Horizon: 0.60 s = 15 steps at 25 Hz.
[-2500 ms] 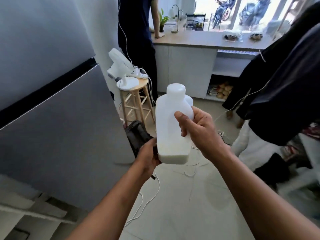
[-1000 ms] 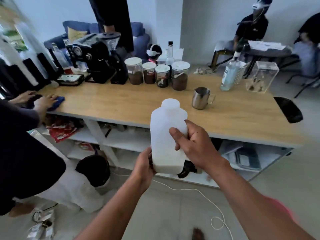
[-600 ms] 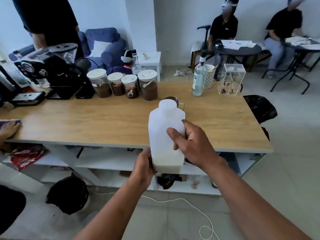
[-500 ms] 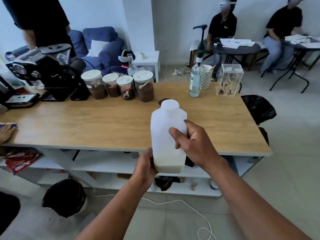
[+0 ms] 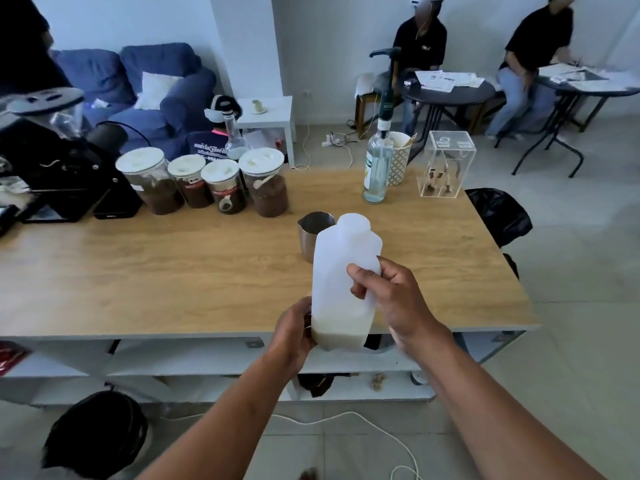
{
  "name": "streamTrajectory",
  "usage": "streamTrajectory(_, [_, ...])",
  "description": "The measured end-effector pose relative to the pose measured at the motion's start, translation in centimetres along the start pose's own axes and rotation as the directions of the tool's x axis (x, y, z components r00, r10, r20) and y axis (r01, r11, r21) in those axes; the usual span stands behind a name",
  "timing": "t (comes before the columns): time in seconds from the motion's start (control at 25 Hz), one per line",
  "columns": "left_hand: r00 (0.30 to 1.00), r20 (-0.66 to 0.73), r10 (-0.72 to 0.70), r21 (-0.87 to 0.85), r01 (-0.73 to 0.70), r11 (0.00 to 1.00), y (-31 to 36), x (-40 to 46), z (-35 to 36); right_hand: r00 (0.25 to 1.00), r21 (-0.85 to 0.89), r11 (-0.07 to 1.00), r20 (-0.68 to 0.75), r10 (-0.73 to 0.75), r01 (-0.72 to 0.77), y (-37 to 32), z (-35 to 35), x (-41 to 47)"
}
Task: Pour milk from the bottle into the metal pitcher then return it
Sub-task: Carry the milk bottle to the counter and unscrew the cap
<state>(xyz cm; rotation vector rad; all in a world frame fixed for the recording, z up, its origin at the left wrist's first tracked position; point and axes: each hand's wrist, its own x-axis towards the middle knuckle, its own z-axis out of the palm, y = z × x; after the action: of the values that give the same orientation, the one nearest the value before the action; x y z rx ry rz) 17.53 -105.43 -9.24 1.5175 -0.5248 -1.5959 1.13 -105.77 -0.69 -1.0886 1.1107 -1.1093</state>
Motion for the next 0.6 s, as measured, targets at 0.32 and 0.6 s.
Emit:
streamTrajectory(0.32, [0.995,0.095,0.034,0.097,-0.043,0.994,3.8,3.2,-1.1,0.985,0.066,0.996,-0.158,0.064,-0.054,1.6,2.6,4.7])
streamTrajectory(0.6, [0.982,0.158,0.107,0.142,-0.130,0.981,7.0,3.9,-1.0,0.973,-0.004,0.998,-0.223,0.065,-0.068,3.3,2.4,7.1])
